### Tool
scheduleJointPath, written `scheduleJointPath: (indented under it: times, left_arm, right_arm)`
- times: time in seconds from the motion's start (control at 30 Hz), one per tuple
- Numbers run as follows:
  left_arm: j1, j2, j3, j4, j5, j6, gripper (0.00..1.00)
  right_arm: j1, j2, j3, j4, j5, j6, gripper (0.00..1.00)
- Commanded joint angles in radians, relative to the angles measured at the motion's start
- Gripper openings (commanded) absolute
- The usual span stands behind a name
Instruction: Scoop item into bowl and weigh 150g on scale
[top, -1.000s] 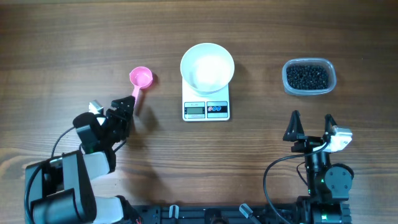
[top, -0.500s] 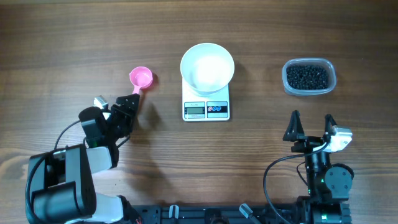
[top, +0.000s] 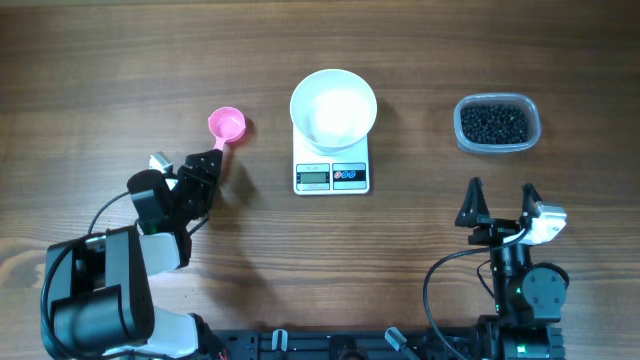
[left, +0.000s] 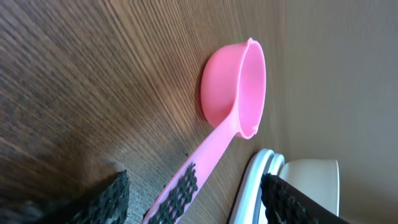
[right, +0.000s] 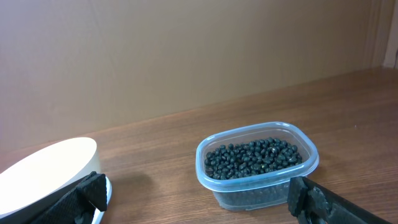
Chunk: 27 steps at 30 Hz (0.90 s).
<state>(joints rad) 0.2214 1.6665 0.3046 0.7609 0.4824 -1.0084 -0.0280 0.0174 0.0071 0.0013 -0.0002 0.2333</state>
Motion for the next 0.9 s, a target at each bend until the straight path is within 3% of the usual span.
scheduleJointPath:
  times: [0.0, 0.87]
  left_arm:
    - [-0.004, 0.057, -0.009, -0.011, -0.073, 0.005, 0.73]
    - [-0.004, 0.111, 0.005, 0.074, -0.031, -0.021, 0.64]
  right_arm:
    - [-0.003, -0.010, -0.002, 0.005, -0.002, 0.003, 1.00]
    - [-0.003, -0.010, -0.002, 0.005, -0.002, 0.003, 1.00]
